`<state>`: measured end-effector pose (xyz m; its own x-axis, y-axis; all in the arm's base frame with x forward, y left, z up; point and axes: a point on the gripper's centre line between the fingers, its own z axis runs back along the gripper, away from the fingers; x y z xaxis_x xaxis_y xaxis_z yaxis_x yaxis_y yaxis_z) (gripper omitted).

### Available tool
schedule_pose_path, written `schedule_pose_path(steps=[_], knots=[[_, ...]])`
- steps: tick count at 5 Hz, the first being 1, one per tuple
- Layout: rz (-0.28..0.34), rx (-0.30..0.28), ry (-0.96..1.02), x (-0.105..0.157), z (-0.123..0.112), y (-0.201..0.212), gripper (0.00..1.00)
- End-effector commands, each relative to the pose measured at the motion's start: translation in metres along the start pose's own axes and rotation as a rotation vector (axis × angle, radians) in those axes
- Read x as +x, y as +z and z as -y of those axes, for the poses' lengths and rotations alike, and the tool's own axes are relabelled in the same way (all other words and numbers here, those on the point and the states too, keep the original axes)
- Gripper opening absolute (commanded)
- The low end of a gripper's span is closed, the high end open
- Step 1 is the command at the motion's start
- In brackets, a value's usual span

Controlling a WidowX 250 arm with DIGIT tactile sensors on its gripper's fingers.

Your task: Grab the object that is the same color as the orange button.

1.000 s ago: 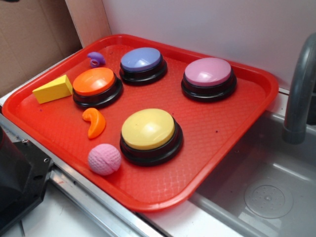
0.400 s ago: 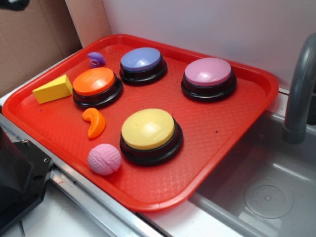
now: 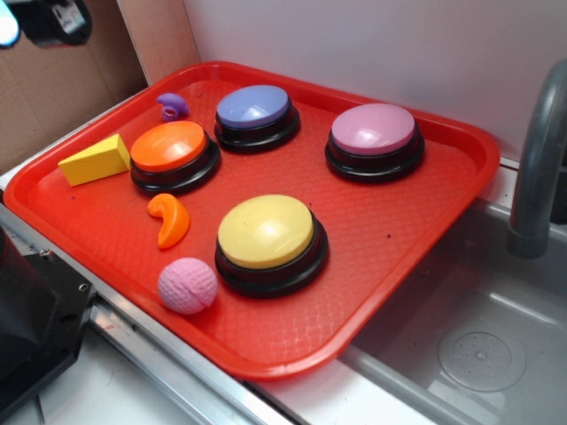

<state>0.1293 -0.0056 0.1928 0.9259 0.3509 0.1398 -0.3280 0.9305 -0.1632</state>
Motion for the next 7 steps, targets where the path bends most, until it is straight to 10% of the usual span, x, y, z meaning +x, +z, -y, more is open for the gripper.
schedule_pose_path(steps=[1, 7], knots=[[0.057, 0.05, 0.381, 0.009, -0.004, -0.036, 1.0], [0.016, 0.044, 0.691, 0.025, -0.023, -0.164, 1.0]])
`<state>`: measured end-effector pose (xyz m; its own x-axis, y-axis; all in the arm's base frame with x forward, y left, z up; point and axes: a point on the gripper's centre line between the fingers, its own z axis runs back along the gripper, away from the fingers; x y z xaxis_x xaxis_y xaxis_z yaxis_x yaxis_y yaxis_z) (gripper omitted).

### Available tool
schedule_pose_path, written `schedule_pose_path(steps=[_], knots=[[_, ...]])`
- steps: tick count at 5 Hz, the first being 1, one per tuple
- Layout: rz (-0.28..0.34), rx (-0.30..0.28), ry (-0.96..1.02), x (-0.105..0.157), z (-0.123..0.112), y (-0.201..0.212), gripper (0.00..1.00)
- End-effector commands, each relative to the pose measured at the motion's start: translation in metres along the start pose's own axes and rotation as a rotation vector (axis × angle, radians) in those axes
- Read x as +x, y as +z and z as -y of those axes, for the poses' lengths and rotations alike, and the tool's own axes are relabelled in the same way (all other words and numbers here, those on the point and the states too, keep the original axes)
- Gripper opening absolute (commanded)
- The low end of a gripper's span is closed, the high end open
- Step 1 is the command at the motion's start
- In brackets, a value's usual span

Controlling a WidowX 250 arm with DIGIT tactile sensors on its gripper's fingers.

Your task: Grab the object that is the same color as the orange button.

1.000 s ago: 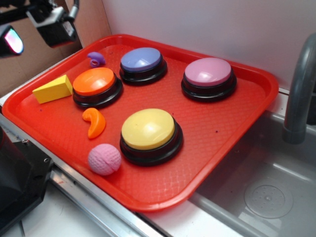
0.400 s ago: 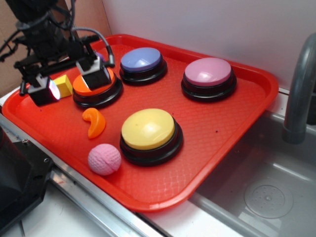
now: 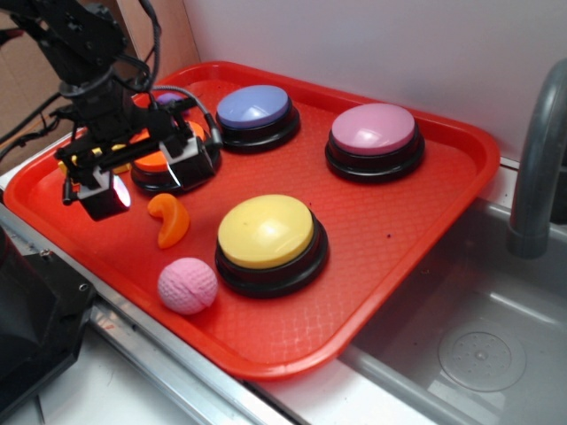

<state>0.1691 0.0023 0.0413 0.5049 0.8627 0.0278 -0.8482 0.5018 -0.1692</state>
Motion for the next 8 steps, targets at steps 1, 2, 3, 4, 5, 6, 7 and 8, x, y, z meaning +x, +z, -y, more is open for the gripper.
schedule_pose_path(steps=[1, 2, 3, 4, 5, 6, 7, 8], knots=[[-0.041, 0.011, -0.018, 0.005, 0.004, -0.024, 1.0], [-0.08, -0.004, -0.028, -0.001, 0.003, -0.03, 1.0], [-0.102, -0.022, -0.036, -0.005, 0.002, -0.034, 0.45], [-0.116, -0.045, -0.038, -0.004, 0.001, -0.034, 0.04], [-0.117, -0.045, -0.021, -0.002, 0.0, -0.034, 0.0], [-0.106, -0.042, 0.02, 0.004, -0.005, -0.031, 0.0], [-0.063, -0.037, 0.045, 0.009, -0.007, -0.02, 0.0], [0.02, -0.024, 0.049, 0.013, -0.003, 0.005, 0.0]])
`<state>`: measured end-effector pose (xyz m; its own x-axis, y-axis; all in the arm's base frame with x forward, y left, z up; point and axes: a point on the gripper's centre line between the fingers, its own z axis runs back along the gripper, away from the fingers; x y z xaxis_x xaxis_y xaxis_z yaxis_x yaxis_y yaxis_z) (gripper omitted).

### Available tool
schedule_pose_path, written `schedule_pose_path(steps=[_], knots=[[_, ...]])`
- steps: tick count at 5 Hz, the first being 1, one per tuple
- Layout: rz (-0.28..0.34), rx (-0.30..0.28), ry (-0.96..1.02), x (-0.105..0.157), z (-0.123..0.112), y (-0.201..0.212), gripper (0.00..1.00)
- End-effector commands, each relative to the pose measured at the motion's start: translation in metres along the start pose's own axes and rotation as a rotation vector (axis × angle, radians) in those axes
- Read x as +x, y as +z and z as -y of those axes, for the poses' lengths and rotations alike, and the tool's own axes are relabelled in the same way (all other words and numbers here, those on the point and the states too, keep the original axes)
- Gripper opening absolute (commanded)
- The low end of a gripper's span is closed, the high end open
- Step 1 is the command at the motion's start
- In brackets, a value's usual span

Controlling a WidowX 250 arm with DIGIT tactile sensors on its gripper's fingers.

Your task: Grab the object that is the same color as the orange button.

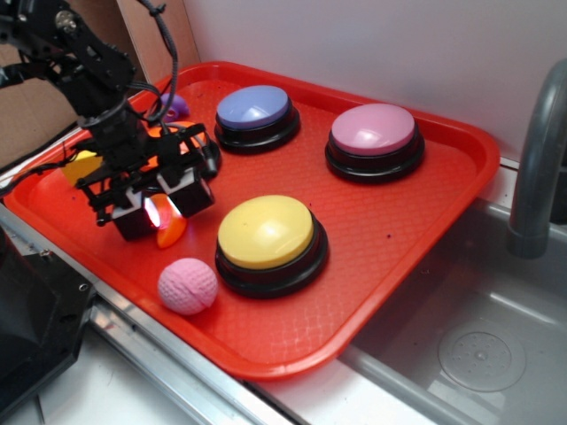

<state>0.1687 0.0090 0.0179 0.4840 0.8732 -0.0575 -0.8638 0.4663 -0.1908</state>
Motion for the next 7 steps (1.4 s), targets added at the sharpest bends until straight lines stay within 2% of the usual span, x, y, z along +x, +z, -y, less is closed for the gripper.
schedule_pose_path(steps=[1, 2, 3, 4, 5, 6, 7], knots=[[0.131, -0.029, 0.009, 0.006, 0.012, 0.057, 0.0], [0.143, -0.046, -0.045, 0.004, 0.02, 0.086, 0.0], [0.109, -0.013, -0.186, 0.003, 0.036, 0.114, 0.0], [0.074, -0.019, -0.343, 0.0, 0.062, 0.134, 0.0], [0.058, 0.018, -0.491, -0.002, 0.086, 0.146, 0.0], [0.053, 0.006, -0.599, -0.008, 0.107, 0.156, 0.0], [0.061, 0.014, -0.611, -0.006, 0.11, 0.155, 0.0]])
